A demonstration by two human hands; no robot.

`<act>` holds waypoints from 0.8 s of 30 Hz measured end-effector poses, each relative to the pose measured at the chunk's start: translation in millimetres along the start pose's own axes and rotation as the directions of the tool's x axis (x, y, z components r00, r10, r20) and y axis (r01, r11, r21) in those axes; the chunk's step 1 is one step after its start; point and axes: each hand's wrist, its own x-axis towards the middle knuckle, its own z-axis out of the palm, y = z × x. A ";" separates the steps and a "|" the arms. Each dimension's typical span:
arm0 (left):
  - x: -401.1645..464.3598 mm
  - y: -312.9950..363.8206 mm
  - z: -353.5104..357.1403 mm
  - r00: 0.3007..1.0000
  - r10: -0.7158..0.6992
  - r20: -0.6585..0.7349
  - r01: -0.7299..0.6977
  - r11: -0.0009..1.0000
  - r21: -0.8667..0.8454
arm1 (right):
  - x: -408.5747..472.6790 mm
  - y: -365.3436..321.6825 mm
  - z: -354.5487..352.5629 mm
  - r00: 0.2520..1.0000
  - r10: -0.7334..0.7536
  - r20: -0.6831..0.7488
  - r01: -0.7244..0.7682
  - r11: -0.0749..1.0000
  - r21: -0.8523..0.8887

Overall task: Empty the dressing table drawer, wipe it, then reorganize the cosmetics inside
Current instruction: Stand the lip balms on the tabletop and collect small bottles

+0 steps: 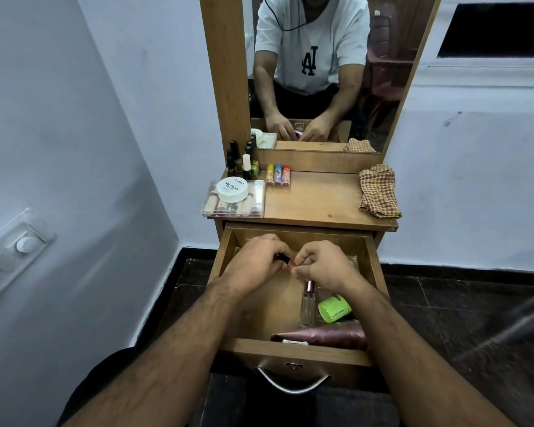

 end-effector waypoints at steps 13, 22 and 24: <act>31.7 21.6 -35.0 0.922 -0.208 -0.326 0.081 0.928 -0.364 | 39.6 -36.8 -43.0 0.934 0.092 -0.345 0.069 0.901 0.427; 117.1 26.4 -59.5 0.897 -0.337 -0.286 0.243 0.916 -0.318 | 147.9 -62.6 -49.0 0.883 0.297 -0.364 -0.157 0.917 0.367; 124.5 25.9 -68.1 0.898 -0.359 -0.255 0.289 0.917 -0.274 | 159.8 -64.7 -47.0 0.858 0.315 -0.405 -0.196 0.931 0.309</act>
